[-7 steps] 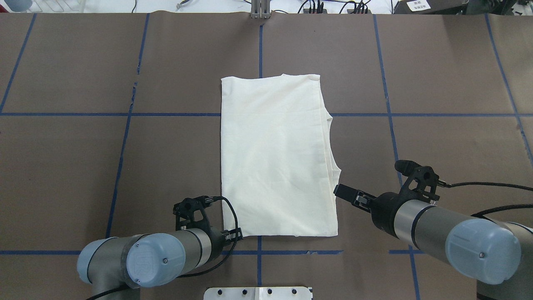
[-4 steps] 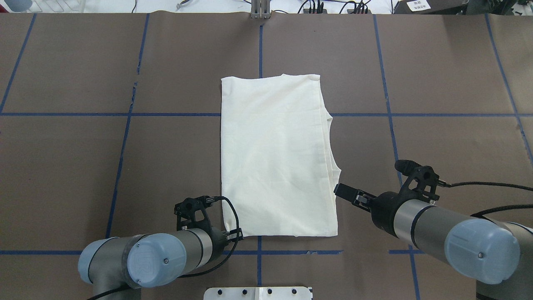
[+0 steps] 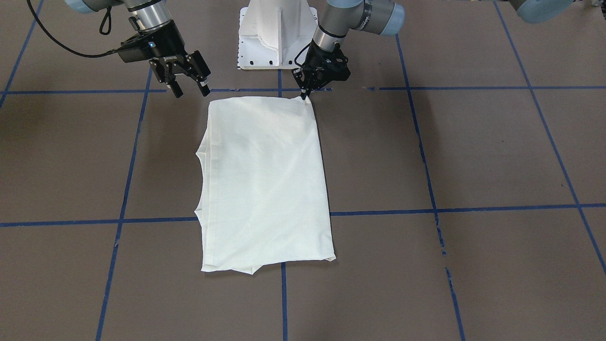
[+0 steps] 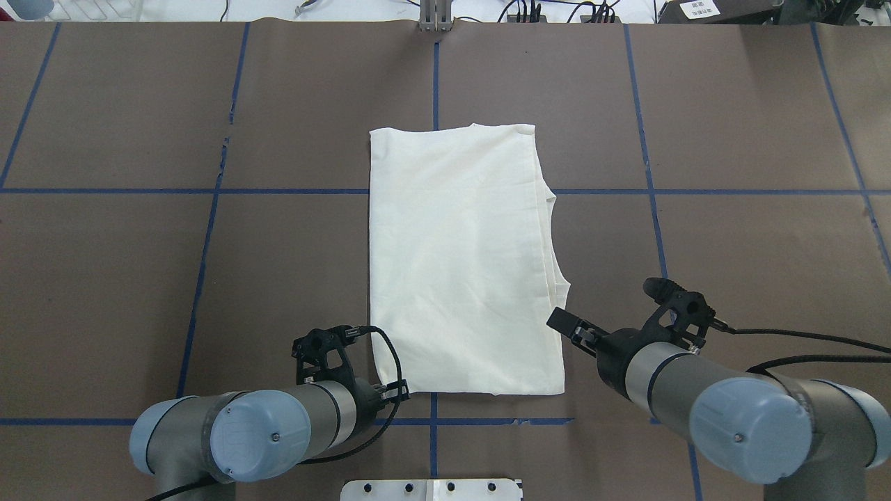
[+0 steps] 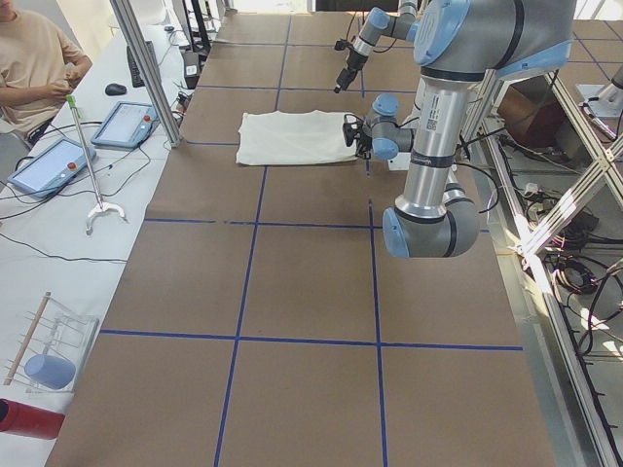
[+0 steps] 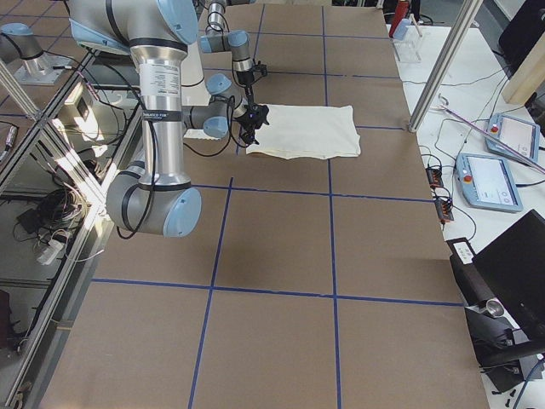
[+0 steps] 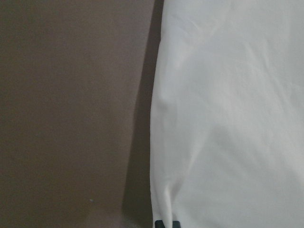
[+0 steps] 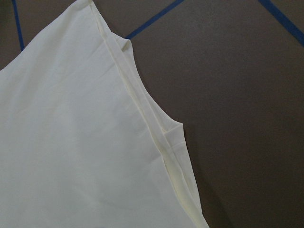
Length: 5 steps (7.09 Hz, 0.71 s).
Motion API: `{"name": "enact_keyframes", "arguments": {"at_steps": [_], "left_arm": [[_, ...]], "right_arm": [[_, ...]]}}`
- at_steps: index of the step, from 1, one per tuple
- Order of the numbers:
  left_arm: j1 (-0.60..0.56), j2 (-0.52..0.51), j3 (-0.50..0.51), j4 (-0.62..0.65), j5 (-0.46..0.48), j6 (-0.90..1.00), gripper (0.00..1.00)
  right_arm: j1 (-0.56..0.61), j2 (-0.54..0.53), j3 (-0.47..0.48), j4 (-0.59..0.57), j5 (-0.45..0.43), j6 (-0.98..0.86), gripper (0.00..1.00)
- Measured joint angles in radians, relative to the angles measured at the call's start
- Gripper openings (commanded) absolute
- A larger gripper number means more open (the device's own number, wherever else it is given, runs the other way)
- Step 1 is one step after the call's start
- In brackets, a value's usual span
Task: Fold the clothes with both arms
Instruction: 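Grasp the near edge of the folded shirt with both grippers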
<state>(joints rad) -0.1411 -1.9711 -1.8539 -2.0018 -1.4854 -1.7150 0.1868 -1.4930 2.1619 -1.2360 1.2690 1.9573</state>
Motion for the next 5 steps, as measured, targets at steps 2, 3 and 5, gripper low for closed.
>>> {"name": "enact_keyframes", "arguments": {"at_steps": [2,3,5], "left_arm": [[0.0,-0.006,-0.002,0.0,0.0,0.0,0.0],[0.0,-0.008,-0.004,0.0,0.001,0.0,0.0],[0.0,-0.012,-0.009,0.0,0.001,0.0,0.0]], "right_arm": [[-0.03,0.12,-0.095,-0.15,-0.026,0.088,0.99],[-0.035,0.163,-0.151,-0.171,-0.031,0.097,0.99],[-0.043,0.201,-0.202,-0.197,-0.037,0.096,0.99]]}}
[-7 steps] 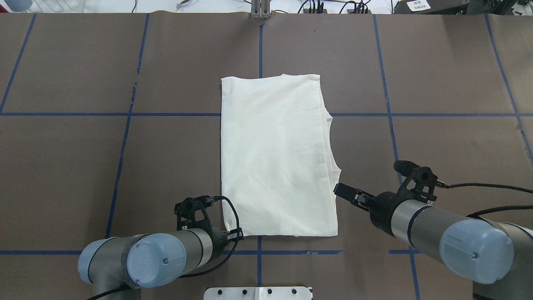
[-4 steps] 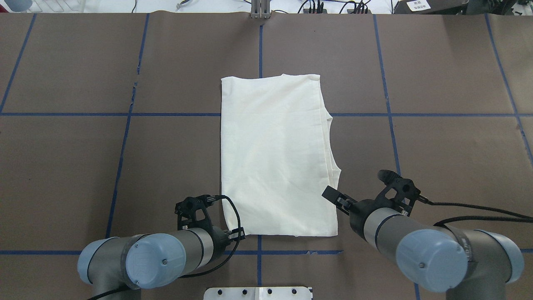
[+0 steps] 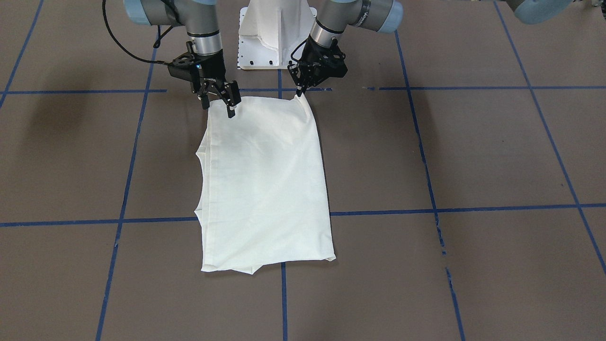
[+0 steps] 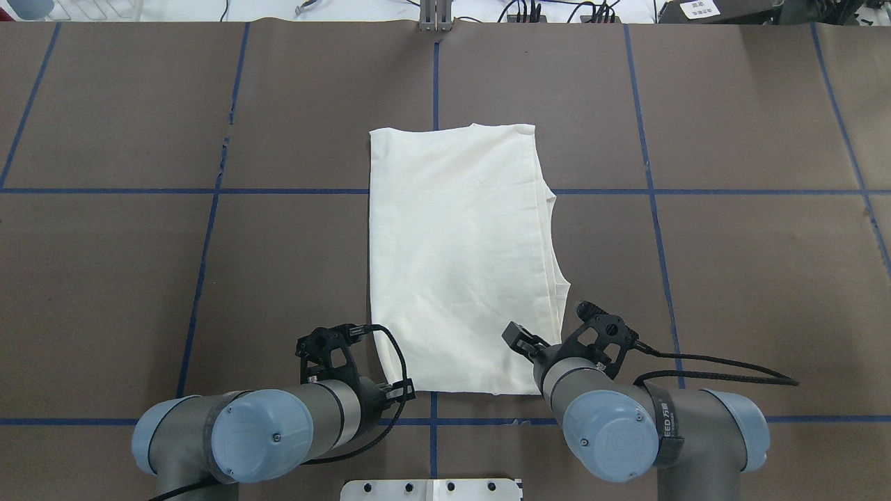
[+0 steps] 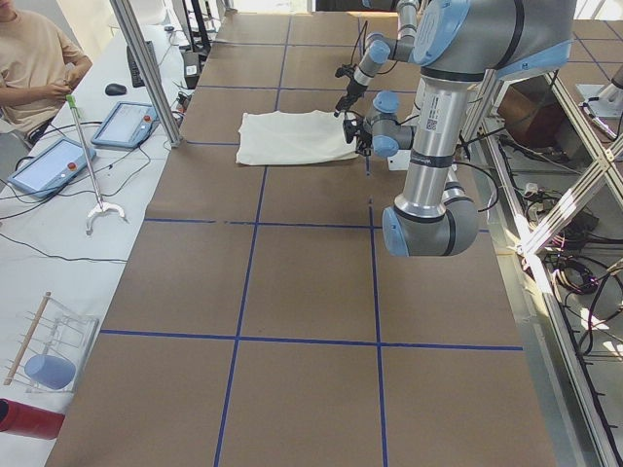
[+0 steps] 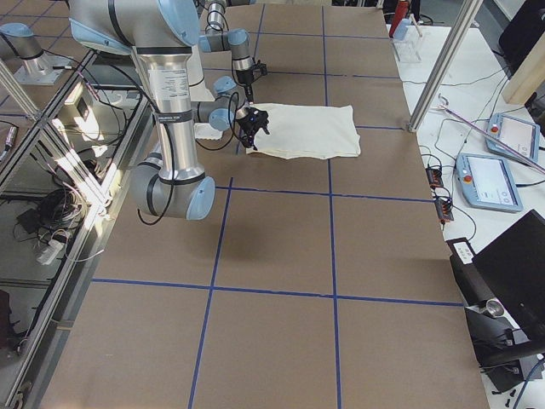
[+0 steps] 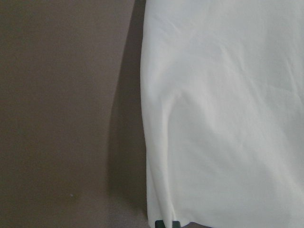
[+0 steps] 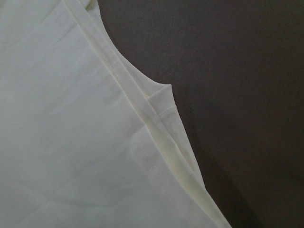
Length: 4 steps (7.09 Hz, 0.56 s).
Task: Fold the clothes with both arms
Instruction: 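Grasp the near edge of the folded shirt with both grippers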
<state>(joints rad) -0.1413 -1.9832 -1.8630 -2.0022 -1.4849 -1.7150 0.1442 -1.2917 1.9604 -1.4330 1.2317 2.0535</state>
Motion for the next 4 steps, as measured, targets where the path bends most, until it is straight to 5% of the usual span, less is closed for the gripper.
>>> {"name": "enact_keyframes", "arguments": {"at_steps": [4], "left_arm": [[-0.001,-0.001,-0.002,-0.002,-0.001,-0.001,0.0]], "right_arm": [[-0.024,0.008,-0.009,-0.079,-0.003,-0.002,0.99]]}}
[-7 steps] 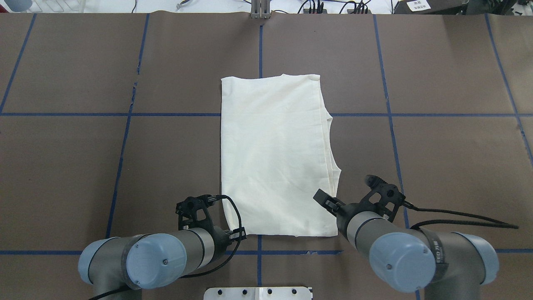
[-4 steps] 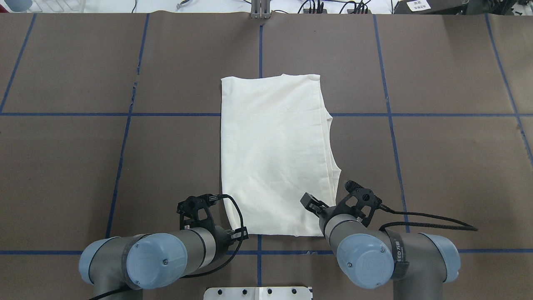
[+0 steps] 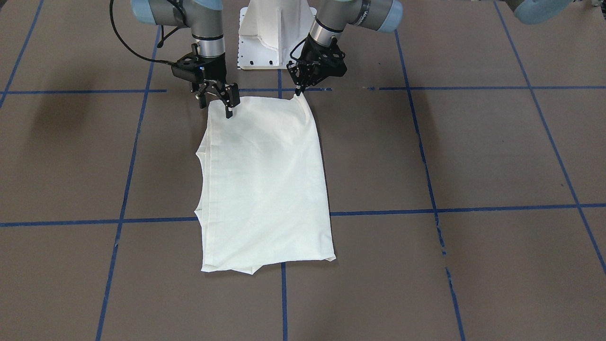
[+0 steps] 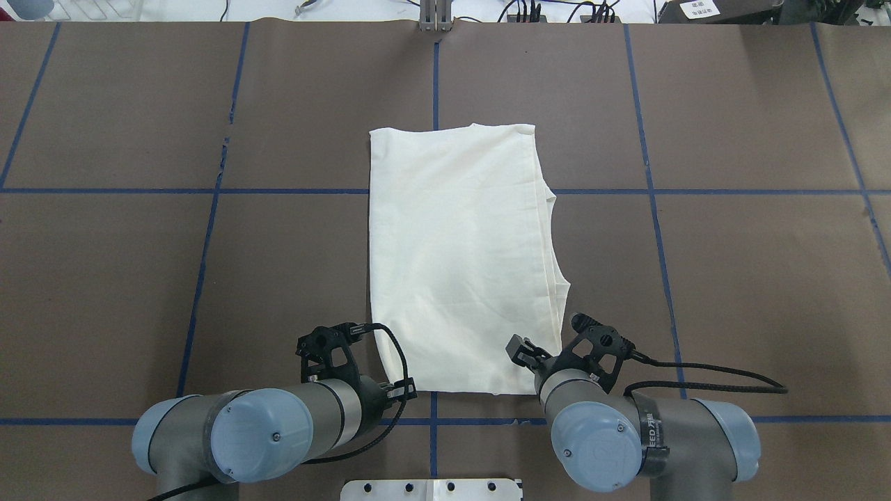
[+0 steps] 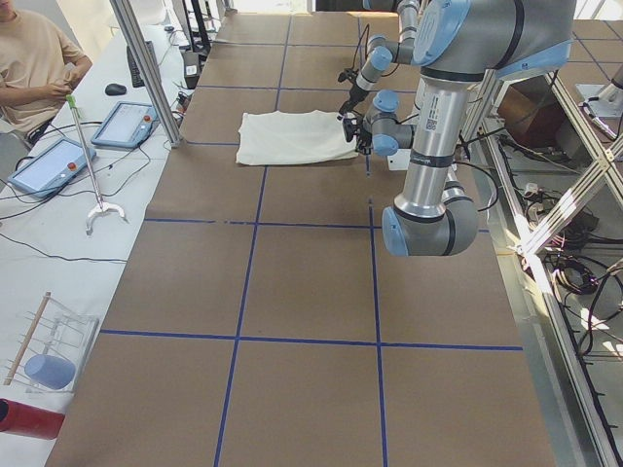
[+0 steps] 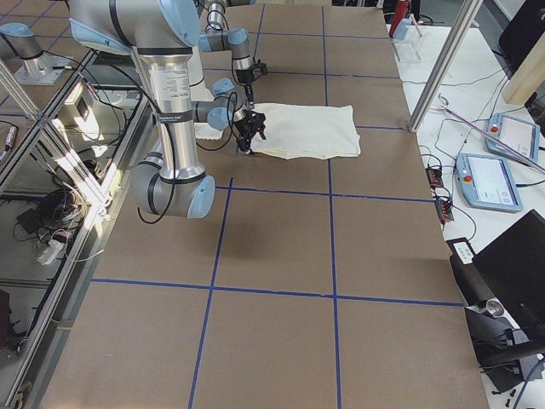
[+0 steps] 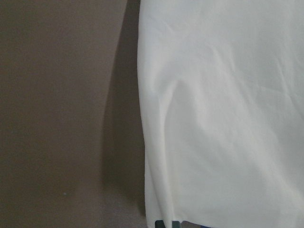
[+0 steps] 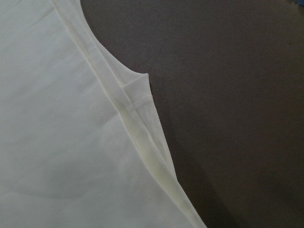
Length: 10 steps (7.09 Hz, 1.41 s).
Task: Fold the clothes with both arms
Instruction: 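Grasp the near edge of the folded shirt with both grippers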
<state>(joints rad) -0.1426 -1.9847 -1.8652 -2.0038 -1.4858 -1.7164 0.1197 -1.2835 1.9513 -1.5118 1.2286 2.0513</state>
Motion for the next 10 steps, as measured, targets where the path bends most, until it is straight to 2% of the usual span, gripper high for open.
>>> {"name": "enact_keyframes", "arguments": {"at_steps": [4,5,6,7,8,10], "left_arm": [[0.0,0.0,-0.001,-0.002,-0.001,0.001,0.0],[0.0,0.0,-0.001,-0.003,-0.001,0.001,0.0],[0.0,0.0,-0.002,-0.003,-0.001,0.001,0.0],[0.0,0.0,-0.002,-0.003,-0.001,0.001,0.0],[0.0,0.0,-0.002,-0.003,0.0,0.001,0.0],[0.0,0.001,-0.007,-0.003,0.001,0.001,0.0]], "right_arm": [[-0.009,0.012,-0.021,0.007,-0.023,0.006,0.99],[-0.009,0.013,-0.025,0.008,-0.026,0.007,0.96],[-0.01,0.016,-0.027,0.008,-0.028,0.008,0.78],[-0.01,0.018,-0.027,0.009,-0.033,0.011,0.52],[-0.01,0.023,-0.028,0.01,-0.04,0.018,0.4],[-0.009,0.031,-0.028,0.011,-0.045,0.032,0.28]]}}
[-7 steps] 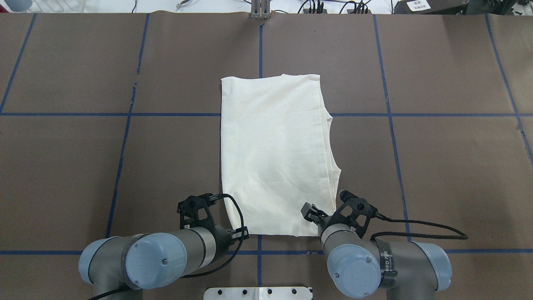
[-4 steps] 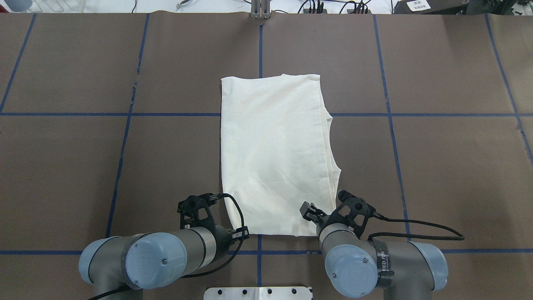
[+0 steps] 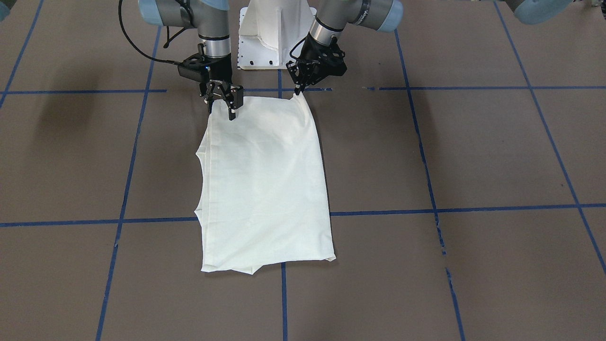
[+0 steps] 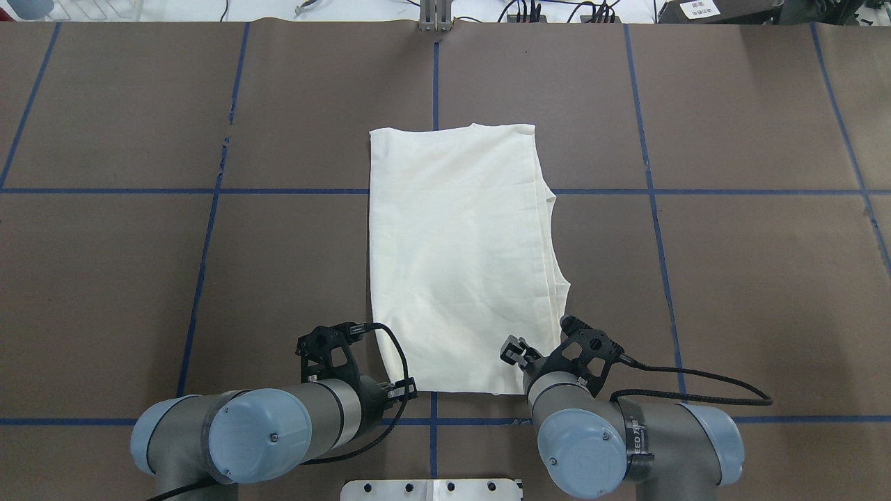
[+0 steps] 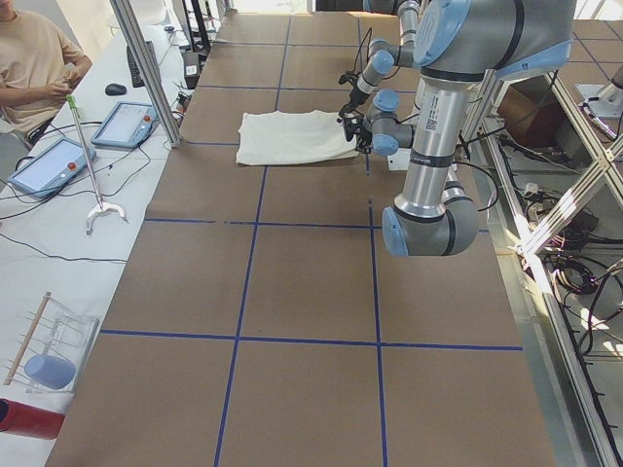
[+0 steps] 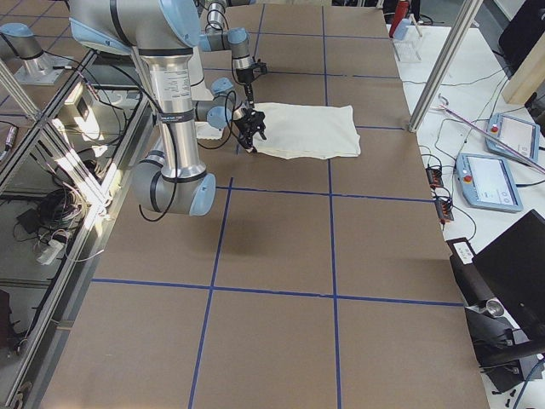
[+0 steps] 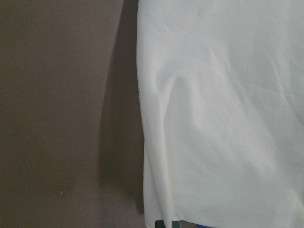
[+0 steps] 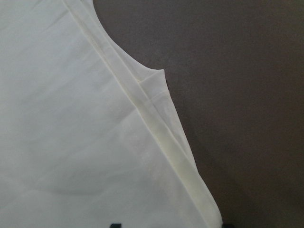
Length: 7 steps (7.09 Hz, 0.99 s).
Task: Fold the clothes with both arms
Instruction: 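Grasp the near edge of the folded shirt with both grippers, then lift the near edge with both grippers and fold it away from the robot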
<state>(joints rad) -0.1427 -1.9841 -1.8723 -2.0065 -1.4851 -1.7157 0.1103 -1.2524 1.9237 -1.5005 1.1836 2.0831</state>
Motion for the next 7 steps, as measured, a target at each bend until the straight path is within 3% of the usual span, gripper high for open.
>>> {"name": "enact_keyframes", "arguments": {"at_steps": [1,3,7], "left_arm": [[0.0,0.0,-0.001,0.0,0.0,0.0,0.0],[0.0,0.0,-0.004,0.0,0.0,0.0,0.0],[-0.003,0.003,-0.043,0.013,-0.005,0.009,0.0]], "right_arm": [[0.0,0.001,0.0,0.0,-0.001,0.006,0.25],[-0.003,0.002,0.0,-0.001,-0.001,0.022,0.0],[0.003,0.001,0.038,-0.005,-0.001,0.033,0.0]]}}
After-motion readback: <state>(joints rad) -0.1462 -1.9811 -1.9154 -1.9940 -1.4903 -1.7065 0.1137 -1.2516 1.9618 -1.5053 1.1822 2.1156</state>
